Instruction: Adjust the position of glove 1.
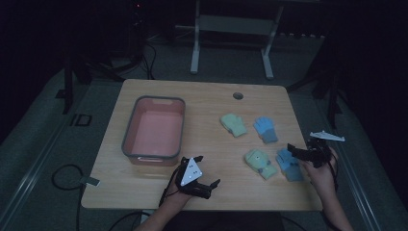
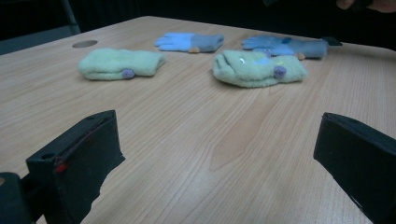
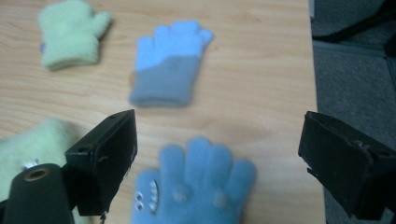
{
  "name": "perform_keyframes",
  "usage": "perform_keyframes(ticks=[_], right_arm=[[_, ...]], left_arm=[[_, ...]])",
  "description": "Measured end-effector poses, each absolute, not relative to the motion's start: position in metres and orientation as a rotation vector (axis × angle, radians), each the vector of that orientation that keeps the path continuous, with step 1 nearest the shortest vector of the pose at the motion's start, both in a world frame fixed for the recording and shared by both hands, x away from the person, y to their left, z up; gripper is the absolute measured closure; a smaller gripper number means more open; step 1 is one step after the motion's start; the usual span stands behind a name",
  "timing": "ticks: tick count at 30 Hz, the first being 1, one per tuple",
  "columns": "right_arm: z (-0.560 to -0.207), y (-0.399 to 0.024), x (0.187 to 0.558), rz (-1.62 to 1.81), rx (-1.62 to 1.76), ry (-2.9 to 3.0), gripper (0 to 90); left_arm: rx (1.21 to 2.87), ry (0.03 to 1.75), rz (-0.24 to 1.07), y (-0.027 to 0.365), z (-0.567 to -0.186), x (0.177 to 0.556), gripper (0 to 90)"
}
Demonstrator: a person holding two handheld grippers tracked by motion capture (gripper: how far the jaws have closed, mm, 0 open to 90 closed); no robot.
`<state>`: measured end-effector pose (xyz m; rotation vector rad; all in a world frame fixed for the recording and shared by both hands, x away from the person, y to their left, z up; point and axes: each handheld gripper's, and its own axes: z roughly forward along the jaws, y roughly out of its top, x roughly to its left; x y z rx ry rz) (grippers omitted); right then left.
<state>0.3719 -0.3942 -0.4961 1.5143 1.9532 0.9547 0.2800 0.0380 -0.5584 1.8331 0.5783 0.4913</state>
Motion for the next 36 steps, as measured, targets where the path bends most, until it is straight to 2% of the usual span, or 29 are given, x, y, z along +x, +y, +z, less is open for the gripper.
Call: perform_keyframes(ticks=[10, 21, 36], right_arm=[[-0.480, -0.374, 0.394, 0.974, 1.428, 1.982, 20.6], [-0.468, -0.342, 0.416, 0.988, 1.333, 2.050, 25.7], [-0.467, -0.296, 0.438, 1.014, 1.228, 2.158, 36.8]], left_arm=[[1.831, 0.578, 0.490, 0.038, -0.558, 0.280, 0.6], [1.829, 0.577, 0.486, 0.038, -0.558, 0.280, 0.6], [1.831, 0.572, 0.485, 0.038, -0.558, 0.280, 0.6]])
